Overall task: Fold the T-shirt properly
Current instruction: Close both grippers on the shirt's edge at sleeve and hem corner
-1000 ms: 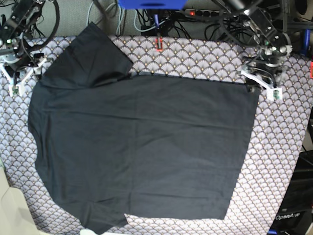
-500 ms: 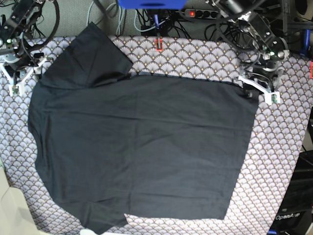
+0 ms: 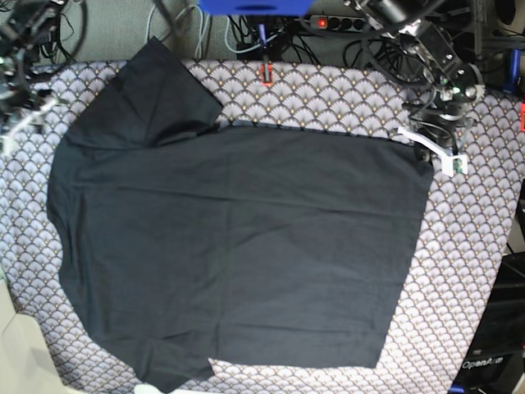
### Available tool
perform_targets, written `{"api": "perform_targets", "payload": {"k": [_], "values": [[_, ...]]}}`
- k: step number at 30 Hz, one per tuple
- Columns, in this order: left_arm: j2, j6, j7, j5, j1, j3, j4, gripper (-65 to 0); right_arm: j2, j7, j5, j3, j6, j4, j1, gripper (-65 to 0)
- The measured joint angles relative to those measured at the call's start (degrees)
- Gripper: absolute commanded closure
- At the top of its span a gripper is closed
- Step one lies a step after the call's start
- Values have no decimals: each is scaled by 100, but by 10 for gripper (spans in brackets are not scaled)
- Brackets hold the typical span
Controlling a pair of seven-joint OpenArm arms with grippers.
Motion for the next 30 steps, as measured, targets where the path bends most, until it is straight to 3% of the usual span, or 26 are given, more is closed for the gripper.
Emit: {"api": "perform_targets", "payload": {"k": [9, 15, 20, 28, 30], "values": [[15, 0, -42, -2, 33, -7, 2, 0, 188, -2039, -2, 153, 0, -750, 586, -241], [15, 0, -52, 149, 31, -7, 26, 0, 186, -2105, 59, -758, 0, -798, 632, -240], [15, -20, -70, 243, 15, 2, 31, 0, 186, -2129, 55, -861, 0, -798, 658, -243], [15, -20, -66, 264, -2, 4, 31, 0, 186, -2802, 92, -833, 0, -798, 883, -369], [15, -20, -63, 264, -2, 4, 31, 0, 192, -2826, 658, -796, 0, -798, 831, -369]]}}
